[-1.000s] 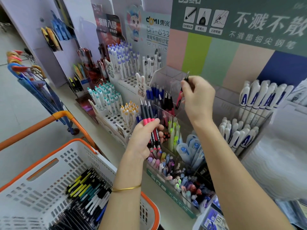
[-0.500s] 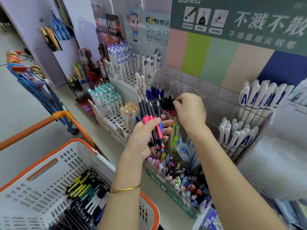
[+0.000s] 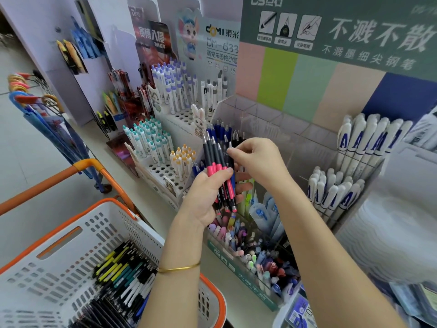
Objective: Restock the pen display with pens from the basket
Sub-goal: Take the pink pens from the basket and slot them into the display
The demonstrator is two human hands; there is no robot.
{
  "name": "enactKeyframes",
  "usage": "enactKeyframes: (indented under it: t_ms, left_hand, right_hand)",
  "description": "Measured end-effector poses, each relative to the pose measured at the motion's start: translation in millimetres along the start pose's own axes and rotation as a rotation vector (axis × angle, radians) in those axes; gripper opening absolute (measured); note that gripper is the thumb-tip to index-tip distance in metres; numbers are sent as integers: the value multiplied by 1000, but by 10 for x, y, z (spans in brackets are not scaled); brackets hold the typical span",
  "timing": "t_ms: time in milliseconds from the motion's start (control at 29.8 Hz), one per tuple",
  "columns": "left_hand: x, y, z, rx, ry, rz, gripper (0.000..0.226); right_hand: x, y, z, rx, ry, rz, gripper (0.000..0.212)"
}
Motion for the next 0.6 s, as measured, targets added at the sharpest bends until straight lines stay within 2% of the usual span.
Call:
enactKeyframes:
  t_ms: [134,201,336,470,537,604]
  left_hand:
    - [5,2,-13,-5,-43,-22,13]
    - [10,-10,-15,-2,-37,-18,14]
    - [23,-43,3,9,-7,-1,14]
    - [48,-36,-9,31,-3,61,13]
    - [45,-33,-18,12,-25,68,13]
    - [25,-31,-15,0,-20,58,9]
  right_hand:
    - [-33,38,32,-29,-34,-108,15]
    - [-20,53,21,-13,-37,-99,14]
    - [172,8,-52,37,-67,122,18]
    - [490,3,-184,154,-114,421,6]
    - [582,34,-235,214,51,504,10]
    - [577,47,-229,201,301,497,16]
Point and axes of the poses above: each hand's wrist, its own y-axis away from the middle knuckle, its own x-axis out of the back of the hand, z = x × y, the point moved 4 cm from there along -y, towards the middle knuckle, and after that the axes turned 6 degrees about -y, right-handed, at the moved point
